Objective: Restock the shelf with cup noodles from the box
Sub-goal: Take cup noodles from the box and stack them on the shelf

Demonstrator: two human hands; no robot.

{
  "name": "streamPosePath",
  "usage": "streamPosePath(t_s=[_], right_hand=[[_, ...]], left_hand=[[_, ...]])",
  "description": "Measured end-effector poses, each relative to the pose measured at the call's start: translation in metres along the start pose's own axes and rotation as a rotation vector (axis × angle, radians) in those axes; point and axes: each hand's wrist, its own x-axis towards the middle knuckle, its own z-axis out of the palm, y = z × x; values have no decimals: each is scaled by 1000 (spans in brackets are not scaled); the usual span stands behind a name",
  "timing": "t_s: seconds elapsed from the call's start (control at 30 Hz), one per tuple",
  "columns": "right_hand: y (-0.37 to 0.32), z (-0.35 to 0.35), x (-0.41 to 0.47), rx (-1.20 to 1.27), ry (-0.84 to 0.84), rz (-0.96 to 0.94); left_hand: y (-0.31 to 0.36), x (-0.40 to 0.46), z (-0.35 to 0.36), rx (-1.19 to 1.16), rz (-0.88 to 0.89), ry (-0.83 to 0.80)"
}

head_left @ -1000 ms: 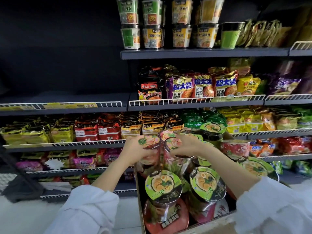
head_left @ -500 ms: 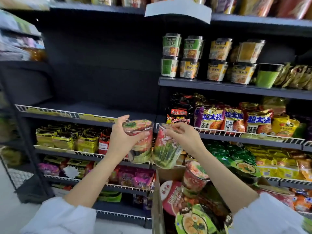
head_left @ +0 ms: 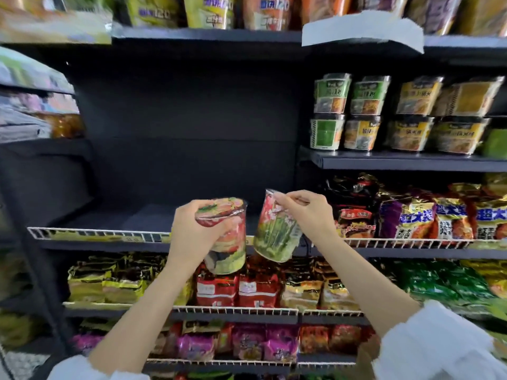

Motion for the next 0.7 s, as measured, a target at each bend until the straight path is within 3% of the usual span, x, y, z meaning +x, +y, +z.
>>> streamPosePath(t_s=[0.17, 0.57, 0.7], right_hand=[[18, 36, 54, -23, 136, -8], [160, 88, 285, -446, 108, 59], [202, 106, 340, -417, 94, 129]], left_hand=[[-23, 54, 9, 20, -2, 20], [-91, 235, 113, 77, -6, -108], [-119, 284, 146, 88, -9, -125]])
